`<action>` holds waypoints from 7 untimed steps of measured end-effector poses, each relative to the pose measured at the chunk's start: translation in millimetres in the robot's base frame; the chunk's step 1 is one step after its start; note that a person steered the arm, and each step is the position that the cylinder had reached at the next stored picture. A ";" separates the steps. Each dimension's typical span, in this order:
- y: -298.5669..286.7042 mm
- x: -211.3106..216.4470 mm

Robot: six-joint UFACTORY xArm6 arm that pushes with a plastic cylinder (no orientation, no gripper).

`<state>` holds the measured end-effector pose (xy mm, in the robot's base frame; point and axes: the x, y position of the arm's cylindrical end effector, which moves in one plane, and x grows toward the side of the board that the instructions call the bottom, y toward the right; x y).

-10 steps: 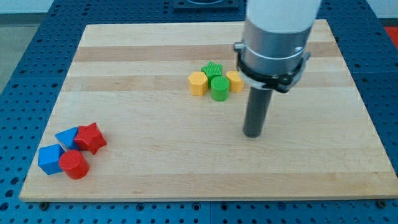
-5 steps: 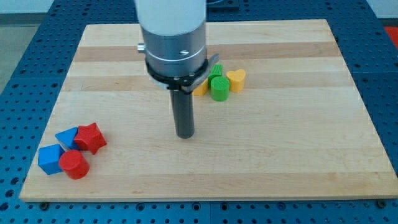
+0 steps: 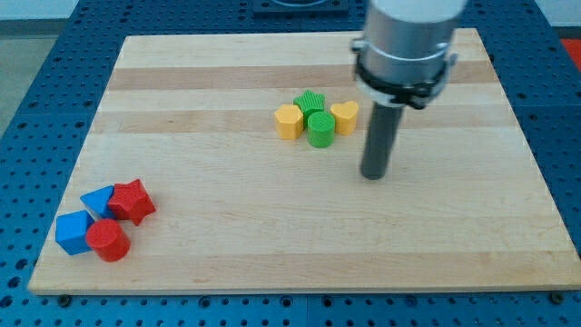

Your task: Move the green circle to the top left corner of the board

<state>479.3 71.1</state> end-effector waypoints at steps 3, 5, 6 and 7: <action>-50.2 -69.4; -111.0 -108.6; -148.3 -108.6; -180.5 -113.6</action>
<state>365.7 -109.5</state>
